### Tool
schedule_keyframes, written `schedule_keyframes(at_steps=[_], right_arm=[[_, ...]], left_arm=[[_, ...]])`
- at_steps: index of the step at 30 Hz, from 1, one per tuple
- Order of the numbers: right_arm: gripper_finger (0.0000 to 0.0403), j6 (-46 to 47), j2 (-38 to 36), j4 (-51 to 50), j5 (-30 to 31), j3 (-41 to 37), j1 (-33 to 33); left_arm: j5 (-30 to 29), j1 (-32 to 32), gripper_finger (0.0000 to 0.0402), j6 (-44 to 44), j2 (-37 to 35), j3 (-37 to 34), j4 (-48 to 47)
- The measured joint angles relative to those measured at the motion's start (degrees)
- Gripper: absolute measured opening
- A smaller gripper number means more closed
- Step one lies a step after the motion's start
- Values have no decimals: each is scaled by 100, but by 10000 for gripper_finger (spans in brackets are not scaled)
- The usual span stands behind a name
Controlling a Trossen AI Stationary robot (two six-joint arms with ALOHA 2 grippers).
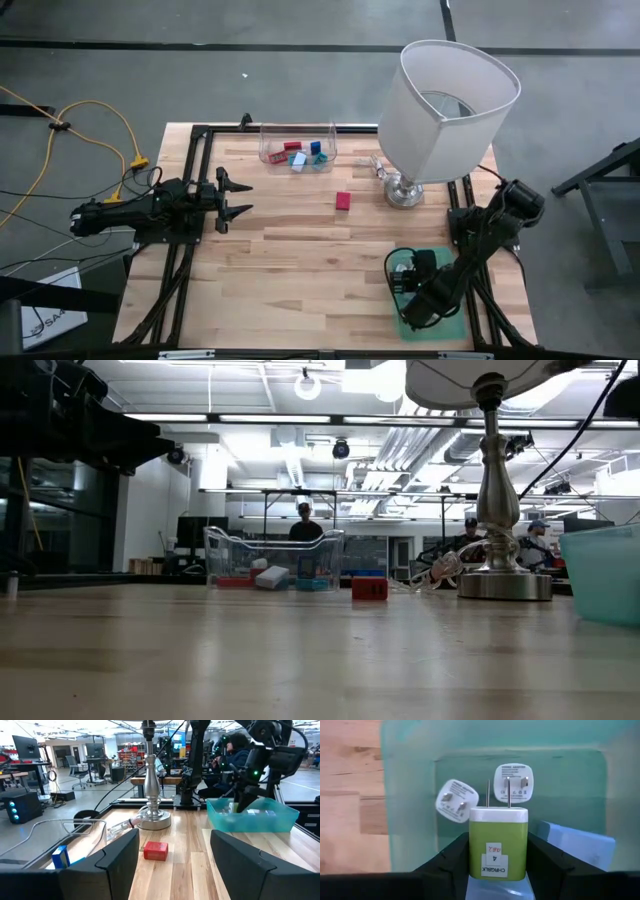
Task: Pick & Place Office items
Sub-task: Put the green charger adapter into the green bin
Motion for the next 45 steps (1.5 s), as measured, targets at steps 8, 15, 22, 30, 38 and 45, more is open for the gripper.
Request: schedule_keyframes(at_steps=[8, 15, 22, 30, 38, 45], right_arm=[[150, 49, -2, 745, -60, -393, 47], [150, 51, -2, 856, -86, -480, 47], [160, 51, -2, 854, -83, -480, 45], [169, 37, 0, 854, -83, -480, 46], [170, 31, 0, 853, -59, -480, 46], [170, 106, -31, 718, -52, -480, 50]], left_arm=[[0, 0, 237, -1, 0, 0, -1], [0, 0, 237, -1, 0, 0, 0], [0, 0, 237, 1, 0, 0, -1], [0, 0, 237, 0, 0, 0, -1], [0, 1, 237, 1, 0, 0, 0], [0, 0, 237, 1, 0, 0, -1]])
